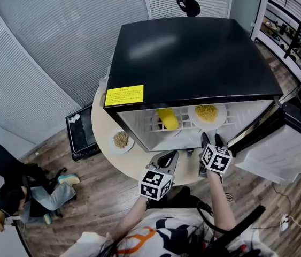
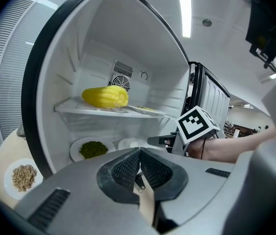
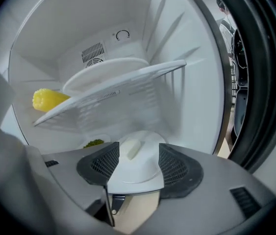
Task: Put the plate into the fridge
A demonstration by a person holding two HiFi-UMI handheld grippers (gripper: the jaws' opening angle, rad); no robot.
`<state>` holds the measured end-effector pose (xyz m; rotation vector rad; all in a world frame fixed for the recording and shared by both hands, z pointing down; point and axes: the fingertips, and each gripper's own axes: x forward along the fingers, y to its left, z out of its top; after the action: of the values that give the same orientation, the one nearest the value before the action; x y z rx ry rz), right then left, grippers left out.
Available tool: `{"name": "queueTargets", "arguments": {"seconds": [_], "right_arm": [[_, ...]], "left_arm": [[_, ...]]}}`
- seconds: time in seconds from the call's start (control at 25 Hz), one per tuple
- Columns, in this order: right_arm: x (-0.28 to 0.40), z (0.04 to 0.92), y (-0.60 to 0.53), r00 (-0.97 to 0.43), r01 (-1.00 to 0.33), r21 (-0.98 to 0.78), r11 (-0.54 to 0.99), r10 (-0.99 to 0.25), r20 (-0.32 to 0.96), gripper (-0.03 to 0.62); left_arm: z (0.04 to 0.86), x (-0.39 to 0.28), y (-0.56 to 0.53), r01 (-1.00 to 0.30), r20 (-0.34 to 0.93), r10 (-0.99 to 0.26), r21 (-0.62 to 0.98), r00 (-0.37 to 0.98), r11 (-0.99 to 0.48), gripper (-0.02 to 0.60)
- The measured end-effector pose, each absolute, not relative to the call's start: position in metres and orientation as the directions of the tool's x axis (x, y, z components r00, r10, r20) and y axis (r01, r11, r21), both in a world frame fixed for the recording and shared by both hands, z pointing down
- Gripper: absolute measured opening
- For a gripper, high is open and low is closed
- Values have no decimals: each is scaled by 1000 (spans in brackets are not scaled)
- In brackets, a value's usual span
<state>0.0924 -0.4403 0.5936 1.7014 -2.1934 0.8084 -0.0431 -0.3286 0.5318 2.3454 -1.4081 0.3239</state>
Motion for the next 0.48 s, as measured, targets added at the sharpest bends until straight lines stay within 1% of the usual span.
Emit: {"name": "queueTargets", "arguments": {"seconds": [0.2,0.36,0.48], "right_arm": [[81,577,-416,-328,-931,-312,191,-813,482,259],[75,570,-396,-328,-927,-324,186,-822,466,232],[69,568,-381,-325,-927,-328,181,-824,464,232]], "left_arm": [[530,-43,-322,-868,380,-781,210,496,-450,11],[528,-45,-317,-854,368,-771,212,520,-475,11],[526,-49,-311,-843,362,-762,211,537,-494,11]]}}
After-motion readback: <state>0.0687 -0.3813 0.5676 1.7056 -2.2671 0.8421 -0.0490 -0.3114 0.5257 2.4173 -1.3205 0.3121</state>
